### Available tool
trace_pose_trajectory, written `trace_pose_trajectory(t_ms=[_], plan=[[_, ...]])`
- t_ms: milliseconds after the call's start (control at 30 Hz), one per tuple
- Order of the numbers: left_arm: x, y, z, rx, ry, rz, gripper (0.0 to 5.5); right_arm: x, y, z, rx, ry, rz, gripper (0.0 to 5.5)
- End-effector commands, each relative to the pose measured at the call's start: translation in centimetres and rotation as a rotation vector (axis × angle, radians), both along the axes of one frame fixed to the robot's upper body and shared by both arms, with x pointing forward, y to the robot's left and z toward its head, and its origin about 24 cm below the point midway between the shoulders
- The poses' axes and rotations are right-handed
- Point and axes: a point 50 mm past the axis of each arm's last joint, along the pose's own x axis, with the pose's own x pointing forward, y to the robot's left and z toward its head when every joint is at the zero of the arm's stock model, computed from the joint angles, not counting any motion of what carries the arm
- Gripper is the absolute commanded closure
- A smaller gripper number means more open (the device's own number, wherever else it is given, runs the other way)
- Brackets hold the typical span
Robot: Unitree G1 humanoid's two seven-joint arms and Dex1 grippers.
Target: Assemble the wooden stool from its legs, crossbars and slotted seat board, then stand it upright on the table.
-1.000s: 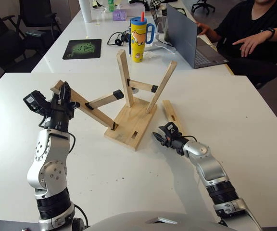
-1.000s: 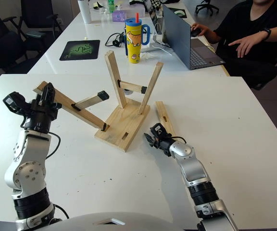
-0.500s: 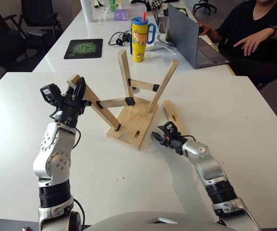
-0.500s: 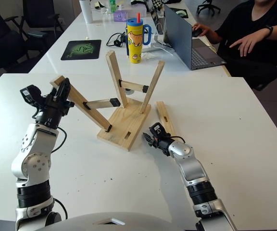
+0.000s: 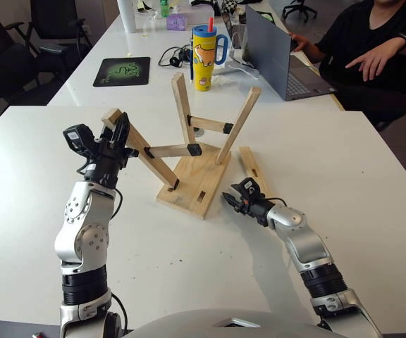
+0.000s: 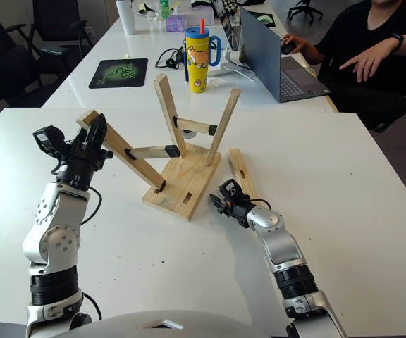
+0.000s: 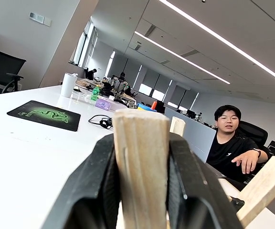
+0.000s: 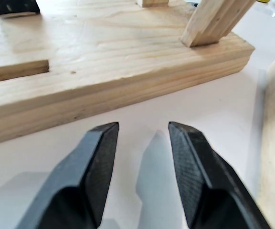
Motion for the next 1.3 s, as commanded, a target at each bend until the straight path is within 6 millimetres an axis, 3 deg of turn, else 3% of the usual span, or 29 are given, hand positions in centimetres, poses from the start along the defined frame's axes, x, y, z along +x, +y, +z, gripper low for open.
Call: trace_pose_trajectory(t_ms=[33,500,767,1033,1300], plan=[[-0.2,0.7,-1.0,0.049,0.061,0.025,4.46,0.4,-0.3,0.4,-0.003,-0.007,-0.005,3.56],[-0.4,1.5,0.9,0.007,-0.003,0.032,4.46,0.5,-0.5,0.4,-0.009,-0.008,-0.006,3.56],[0.5,2.2,2.7,0.048,-0.053,-0.046,4.46,0.5,-0.5,0.4,-0.010,-0.005,-0.004,3.56],[1.1,1.3,1.9,0.094,-0.020,-0.174,4.46,0.5,-0.6,0.5,-0.008,-0.007,-0.010,3.56],[1.0,1.9,1.5,0.128,-0.014,-0.148,4.46,0.7,-0.4,0.5,-0.003,-0.005,0.000,3.56]])
